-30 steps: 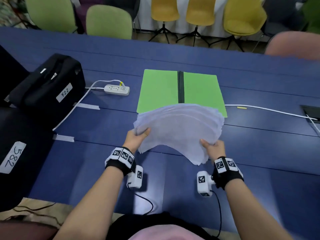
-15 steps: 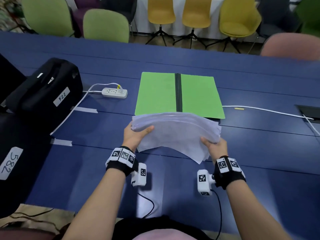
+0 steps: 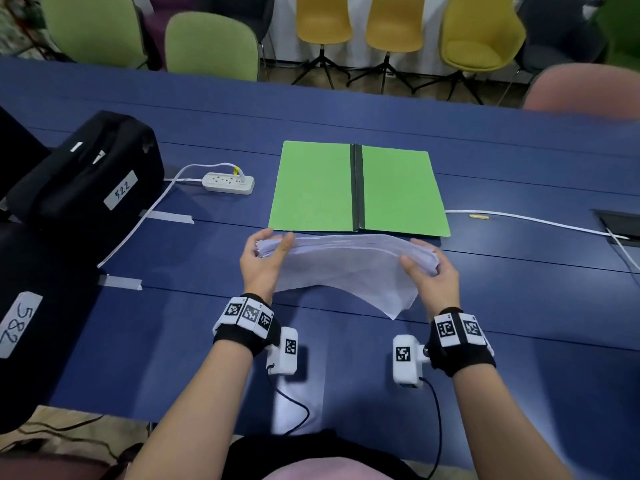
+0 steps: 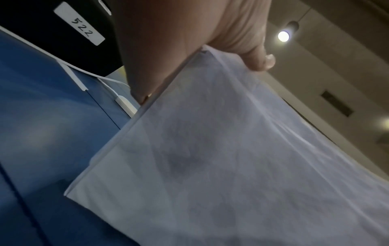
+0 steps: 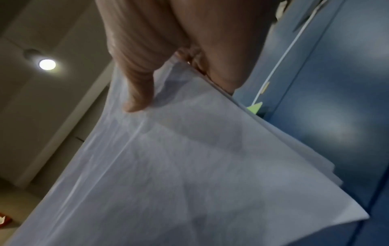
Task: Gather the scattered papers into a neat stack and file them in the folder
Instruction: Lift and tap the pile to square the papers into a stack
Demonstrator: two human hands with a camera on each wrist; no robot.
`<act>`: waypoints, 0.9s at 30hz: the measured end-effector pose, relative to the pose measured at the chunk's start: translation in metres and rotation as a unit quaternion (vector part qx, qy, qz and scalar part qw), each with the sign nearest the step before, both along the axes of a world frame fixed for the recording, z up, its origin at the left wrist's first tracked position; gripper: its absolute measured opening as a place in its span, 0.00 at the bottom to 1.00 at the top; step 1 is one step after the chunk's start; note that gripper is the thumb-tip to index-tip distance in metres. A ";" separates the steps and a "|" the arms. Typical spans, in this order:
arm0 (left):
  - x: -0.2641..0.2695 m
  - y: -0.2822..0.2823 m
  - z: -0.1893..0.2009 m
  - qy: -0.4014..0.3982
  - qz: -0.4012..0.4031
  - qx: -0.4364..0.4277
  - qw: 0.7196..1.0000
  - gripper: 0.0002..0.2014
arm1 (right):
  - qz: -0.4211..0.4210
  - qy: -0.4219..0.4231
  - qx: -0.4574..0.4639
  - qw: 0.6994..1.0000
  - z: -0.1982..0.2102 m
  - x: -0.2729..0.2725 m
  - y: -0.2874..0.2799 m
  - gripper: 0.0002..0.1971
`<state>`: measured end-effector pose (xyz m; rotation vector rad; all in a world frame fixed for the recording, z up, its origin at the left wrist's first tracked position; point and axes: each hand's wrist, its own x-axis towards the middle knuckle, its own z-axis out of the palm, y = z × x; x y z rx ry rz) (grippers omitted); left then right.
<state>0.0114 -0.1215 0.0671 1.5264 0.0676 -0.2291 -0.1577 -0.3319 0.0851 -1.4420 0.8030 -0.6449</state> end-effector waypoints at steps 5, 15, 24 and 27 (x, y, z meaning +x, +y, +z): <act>0.006 -0.006 0.004 -0.003 0.011 -0.010 1.000 0.27 | -0.050 -0.032 -0.004 0.998 0.011 0.006 0.003 0.04; 0.004 -0.017 0.008 0.011 0.012 0.005 1.000 0.26 | -0.065 -0.074 0.023 0.995 0.012 0.010 -0.002 0.10; 0.010 -0.019 0.007 0.061 0.003 0.008 0.998 0.22 | -0.075 -0.045 0.028 0.996 -0.003 0.018 -0.006 0.12; 0.010 -0.022 0.006 0.054 0.007 0.021 0.998 0.16 | -0.074 -0.037 0.031 0.996 -0.007 0.018 -0.007 0.10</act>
